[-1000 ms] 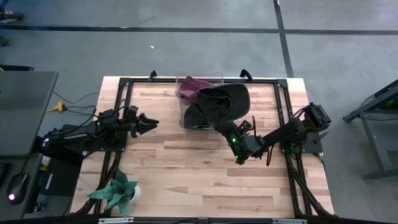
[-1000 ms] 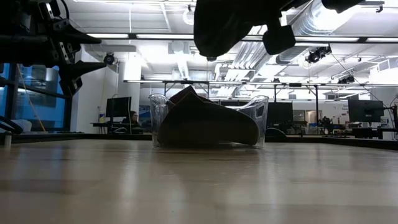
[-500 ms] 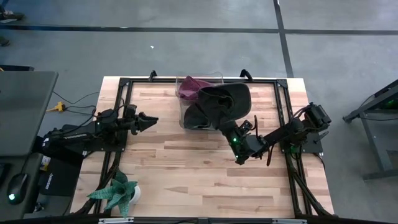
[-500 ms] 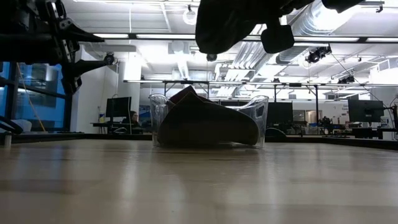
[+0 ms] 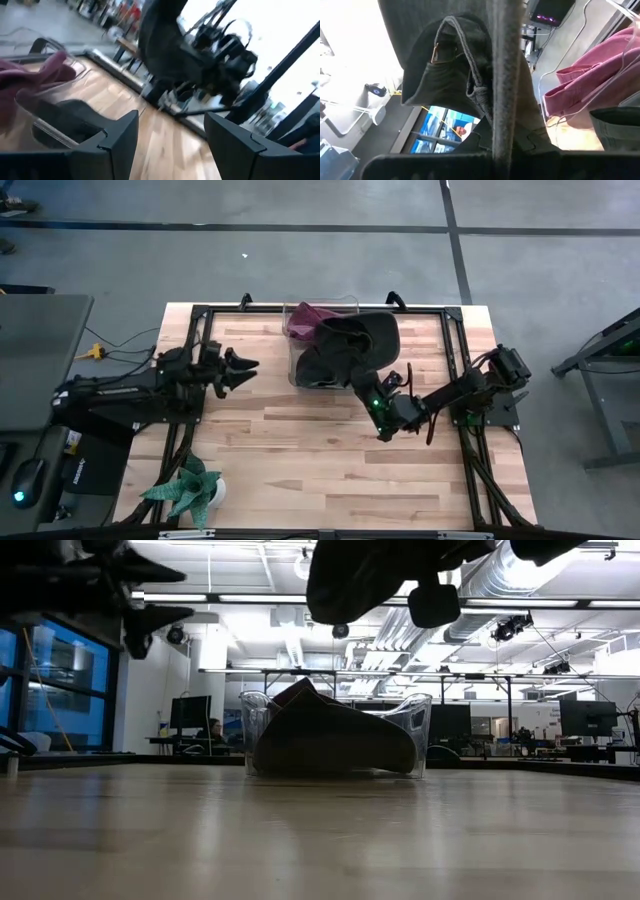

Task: Pick & Place hat
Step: Put the black cap into the bottom transparent bin

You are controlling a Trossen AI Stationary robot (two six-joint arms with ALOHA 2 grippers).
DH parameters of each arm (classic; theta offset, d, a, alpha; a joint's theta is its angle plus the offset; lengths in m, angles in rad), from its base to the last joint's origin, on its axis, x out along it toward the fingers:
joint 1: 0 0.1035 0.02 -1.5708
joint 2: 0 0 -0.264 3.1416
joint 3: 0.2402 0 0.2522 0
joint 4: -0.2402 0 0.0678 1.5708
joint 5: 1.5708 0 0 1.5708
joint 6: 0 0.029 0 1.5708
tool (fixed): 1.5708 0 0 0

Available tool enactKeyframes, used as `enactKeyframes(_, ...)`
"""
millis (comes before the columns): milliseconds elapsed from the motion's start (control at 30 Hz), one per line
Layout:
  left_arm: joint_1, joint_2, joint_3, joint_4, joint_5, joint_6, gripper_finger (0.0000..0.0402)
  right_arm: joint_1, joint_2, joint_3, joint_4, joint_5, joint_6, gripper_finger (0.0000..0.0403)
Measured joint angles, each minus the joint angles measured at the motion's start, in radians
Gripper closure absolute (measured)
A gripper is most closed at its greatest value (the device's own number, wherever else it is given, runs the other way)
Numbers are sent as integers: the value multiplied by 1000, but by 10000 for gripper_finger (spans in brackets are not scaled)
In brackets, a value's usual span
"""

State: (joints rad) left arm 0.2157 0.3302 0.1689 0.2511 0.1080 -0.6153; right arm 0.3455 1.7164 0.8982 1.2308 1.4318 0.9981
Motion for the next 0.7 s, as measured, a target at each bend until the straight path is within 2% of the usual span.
enactKeyframes(100, 0, 142, 88, -9, -6, -7, 183, -1, 0, 0, -8, -3, -2, 399)
enactKeyframes(267, 0, 384, 258, 9, -69, -329, 183, 0, 0, 0, -30, -32, -3, 395)
enactKeyframes(333, 0, 476, 314, 15, -73, -389, 183, 0, 0, 0, -36, -40, -3, 394)
enactKeyframes(433, 0, 608, 398, 80, -70, -403, 183, 0, 0, 0, -36, -58, 0, 398)
enactKeyframes(533, 2, 718, 465, 74, -71, -403, 183, 0, 0, 0, -36, -60, 0, 398)
enactKeyframes(700, 7, 793, 520, 103, -70, -403, 183, 2, 0, 0, -36, -58, 9, 398)
